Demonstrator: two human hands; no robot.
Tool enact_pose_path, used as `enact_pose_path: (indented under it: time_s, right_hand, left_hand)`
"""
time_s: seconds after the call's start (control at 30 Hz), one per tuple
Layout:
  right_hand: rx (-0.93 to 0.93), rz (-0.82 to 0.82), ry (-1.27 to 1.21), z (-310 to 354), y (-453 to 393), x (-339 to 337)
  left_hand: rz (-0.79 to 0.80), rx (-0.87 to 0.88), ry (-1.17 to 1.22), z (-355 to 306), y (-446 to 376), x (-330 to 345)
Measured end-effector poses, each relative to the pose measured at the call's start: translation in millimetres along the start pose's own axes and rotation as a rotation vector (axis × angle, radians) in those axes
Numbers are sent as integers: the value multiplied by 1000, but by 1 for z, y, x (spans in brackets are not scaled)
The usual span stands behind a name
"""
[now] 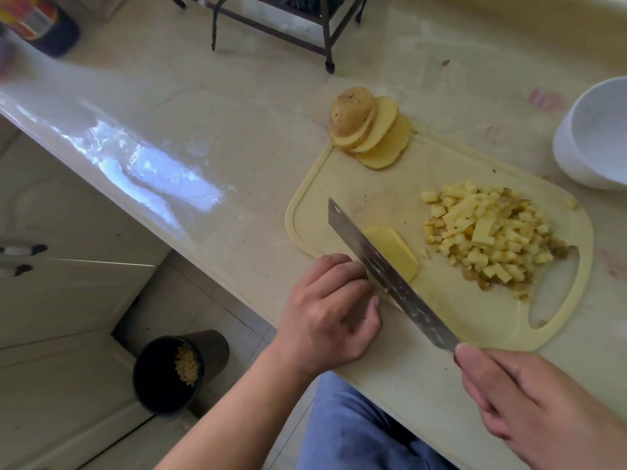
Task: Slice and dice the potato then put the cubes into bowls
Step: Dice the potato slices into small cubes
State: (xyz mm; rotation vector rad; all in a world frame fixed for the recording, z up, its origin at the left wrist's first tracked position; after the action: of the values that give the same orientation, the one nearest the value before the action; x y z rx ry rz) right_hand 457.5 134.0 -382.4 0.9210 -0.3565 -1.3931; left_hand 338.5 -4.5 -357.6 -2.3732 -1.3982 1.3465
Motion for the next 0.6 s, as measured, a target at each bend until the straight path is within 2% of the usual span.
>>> enact_pose_path:
  time_s: [0.2,0.37,0.6]
  right_hand:
    - [-6,15,-71,-1,-2,2]
    - [69,1,-278,-10,24,-13]
    - [133,-182,-368,-15,80,-63]
  left_hand:
    - [2,31,-28,2,3,4]
    - [58,25,-31,10,5,7]
    - [444,226,-102,-2,-40,9]
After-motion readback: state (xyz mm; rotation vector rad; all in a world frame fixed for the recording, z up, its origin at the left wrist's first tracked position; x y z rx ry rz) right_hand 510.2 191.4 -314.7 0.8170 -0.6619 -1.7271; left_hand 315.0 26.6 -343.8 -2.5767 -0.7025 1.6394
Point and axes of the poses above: each hand's wrist, its own y-axis away from the middle knuckle, its own x-axis out of the palm, z = x × y, the point moved 10 cm from there along -y, towards the middle knuckle
